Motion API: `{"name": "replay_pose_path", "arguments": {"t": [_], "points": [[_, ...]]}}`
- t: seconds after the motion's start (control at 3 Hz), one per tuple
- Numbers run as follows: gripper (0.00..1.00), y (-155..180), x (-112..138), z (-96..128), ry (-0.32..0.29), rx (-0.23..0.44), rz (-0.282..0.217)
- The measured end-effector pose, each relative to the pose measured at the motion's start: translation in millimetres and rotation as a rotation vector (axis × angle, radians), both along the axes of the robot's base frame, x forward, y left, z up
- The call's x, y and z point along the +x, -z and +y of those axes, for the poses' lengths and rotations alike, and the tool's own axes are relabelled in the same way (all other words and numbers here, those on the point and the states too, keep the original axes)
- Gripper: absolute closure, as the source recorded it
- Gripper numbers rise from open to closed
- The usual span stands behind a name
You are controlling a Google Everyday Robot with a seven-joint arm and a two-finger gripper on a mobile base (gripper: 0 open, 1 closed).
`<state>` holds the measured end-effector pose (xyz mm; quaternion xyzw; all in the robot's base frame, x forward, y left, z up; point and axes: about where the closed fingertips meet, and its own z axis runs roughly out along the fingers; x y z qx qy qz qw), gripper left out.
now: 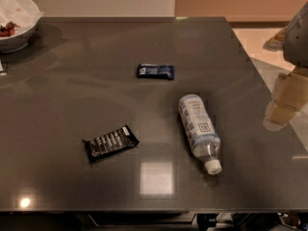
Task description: Move rxbar blueberry near rxbar chocolate
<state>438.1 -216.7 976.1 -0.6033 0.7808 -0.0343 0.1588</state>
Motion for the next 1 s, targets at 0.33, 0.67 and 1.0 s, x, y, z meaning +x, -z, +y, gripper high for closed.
{"name": "replay_pose_path", "arguments": {"t": [0.33,0.67,1.0], "points": [[0.0,0,0,0,0.0,0.0,0.0],[0.0,2,6,2,-0.001,0.004,0.003],[0.0,23,67,22,-0.015,0.046,0.039]]}}
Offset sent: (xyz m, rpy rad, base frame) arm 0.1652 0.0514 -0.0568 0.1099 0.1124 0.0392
